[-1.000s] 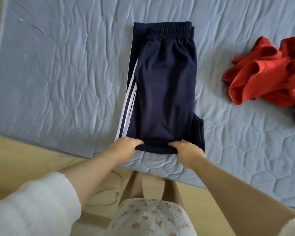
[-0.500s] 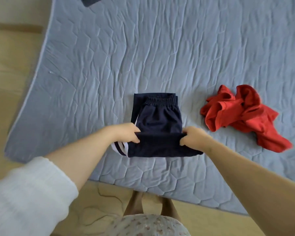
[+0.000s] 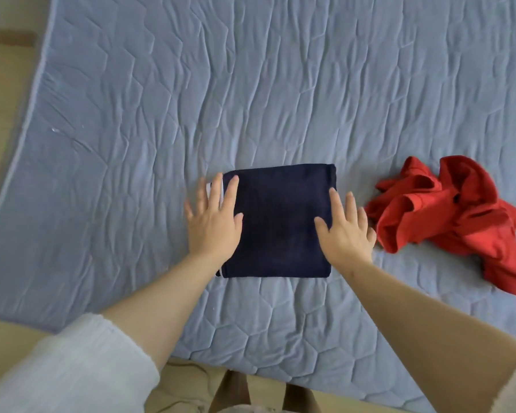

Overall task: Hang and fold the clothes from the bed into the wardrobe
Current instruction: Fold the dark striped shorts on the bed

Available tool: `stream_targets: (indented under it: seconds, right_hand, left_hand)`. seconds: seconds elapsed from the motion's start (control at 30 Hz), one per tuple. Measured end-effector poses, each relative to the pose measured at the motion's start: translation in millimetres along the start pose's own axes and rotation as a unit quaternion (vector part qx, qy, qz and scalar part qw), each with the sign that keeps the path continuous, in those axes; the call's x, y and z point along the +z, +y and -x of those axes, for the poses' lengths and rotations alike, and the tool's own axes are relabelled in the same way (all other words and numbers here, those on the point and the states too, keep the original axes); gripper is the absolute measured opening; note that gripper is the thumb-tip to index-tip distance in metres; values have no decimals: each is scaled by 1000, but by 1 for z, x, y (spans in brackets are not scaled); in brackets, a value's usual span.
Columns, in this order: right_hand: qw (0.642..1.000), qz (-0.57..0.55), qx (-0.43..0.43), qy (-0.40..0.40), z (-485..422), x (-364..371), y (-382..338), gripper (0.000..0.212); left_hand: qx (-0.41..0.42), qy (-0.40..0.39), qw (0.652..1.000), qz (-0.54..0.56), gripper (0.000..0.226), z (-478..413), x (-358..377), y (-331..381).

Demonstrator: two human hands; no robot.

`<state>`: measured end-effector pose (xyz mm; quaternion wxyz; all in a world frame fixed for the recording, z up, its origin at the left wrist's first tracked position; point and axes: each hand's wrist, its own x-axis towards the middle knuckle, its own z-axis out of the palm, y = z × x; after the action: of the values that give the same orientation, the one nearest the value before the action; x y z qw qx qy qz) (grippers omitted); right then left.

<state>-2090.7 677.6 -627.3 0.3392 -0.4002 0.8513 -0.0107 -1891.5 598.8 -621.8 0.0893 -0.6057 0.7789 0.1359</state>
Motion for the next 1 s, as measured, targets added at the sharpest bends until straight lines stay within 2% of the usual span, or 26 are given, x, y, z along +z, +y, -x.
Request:
stream_targets:
  seconds: [0.1,0.2,0.3,0.4,0.47,0.53,0.63,0.7,0.77,0.83,0.93,1.0]
  right_hand:
    - [995,-57,58,-52,-14,26,4,62]
    - [982,-141,92,-83,-31,51,4,61]
    - [977,-167,108,-71,-42,69,5,61]
    - [985,-132,104,-30,-47,85,9,67]
    - [987,-133,92,21,-44,92,11,69]
    - [979,-179,86,50,-40,97,13,69]
    - [969,-238,68,-9,-39,94,21,74]
    - [939,-332,64,-71,-41,83,25,75]
    - [883,-443,78,-133,-40,70,25,72]
    - [839,-496,116,-189,-34,61,24,64]
    - [810,-508,165,-241,-9,50,21,48]
    - [802,-506,179,-262,12,45,19,50]
  left_hand:
    - [-67,-75,993,57,78,3,36,-10]
    - [-71,-120,988,70,74,2,67,-16]
    - [-73,-144,983,91,69,-2,90,-23]
    - [-145,-147,968,145,72,-8,107,-25]
    - [-183,-151,942,239,71,-11,113,-26]
    - [-195,-177,896,357,70,-12,113,-31]
    - [-188,-263,833,448,81,-12,103,-41]
    - [-187,-304,793,494,88,-14,97,-45]
    - [-201,-322,763,522,86,-14,85,-43]
    - [-228,-342,735,540,79,-9,73,-43]
    - [-253,-368,715,538,72,15,49,-46]
    - [-267,-361,709,544,68,36,34,-53]
